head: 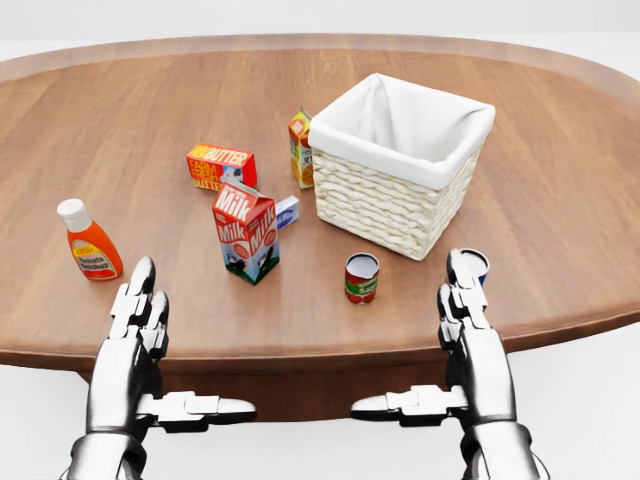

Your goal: Pick up the tomato sauce, and put it in the basket.

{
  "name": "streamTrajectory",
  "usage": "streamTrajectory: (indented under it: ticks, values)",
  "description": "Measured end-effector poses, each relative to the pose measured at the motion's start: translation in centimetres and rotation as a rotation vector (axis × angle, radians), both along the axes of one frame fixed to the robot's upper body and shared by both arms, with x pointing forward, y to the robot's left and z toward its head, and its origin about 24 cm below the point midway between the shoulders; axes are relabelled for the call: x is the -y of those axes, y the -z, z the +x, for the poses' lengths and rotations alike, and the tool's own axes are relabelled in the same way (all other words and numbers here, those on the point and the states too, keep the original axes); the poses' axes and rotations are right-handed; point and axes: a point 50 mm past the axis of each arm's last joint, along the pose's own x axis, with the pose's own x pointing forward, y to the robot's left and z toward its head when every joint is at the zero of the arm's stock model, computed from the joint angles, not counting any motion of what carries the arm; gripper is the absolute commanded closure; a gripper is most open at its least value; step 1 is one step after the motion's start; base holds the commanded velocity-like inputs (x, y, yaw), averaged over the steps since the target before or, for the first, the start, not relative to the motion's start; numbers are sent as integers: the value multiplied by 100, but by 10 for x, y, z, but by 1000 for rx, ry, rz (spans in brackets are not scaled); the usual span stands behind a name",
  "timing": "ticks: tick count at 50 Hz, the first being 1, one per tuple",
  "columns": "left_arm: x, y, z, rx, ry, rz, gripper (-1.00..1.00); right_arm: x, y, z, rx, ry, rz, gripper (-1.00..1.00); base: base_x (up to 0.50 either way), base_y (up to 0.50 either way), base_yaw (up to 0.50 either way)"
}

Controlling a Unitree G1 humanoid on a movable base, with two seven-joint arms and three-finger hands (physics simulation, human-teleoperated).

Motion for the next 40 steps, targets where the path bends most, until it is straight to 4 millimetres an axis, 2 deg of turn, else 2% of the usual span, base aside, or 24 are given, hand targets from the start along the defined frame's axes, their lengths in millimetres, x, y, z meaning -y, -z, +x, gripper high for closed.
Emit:
streamTrajectory:
  ticks: [20, 24, 27, 40]
  values:
    - [-7, 2, 1, -6, 1, -9, -100, 2, 0, -3, 2, -7, -19, -100, 0, 0, 0]
    - [-8, 5, -2, -17, -3, -9, -100, 2, 2, -5, -2, -5, -46, -100, 50, 0, 0]
    - [-3, 1, 2, 0, 7, -22, -100, 3, -1, -4, 21, -10, -81, -100, 0, 50, 0]
    - [-6, 2, 0, -1, 10, -9, -100, -3, -3, -8, 48, -31, -114, -100, 0, 50, 0]
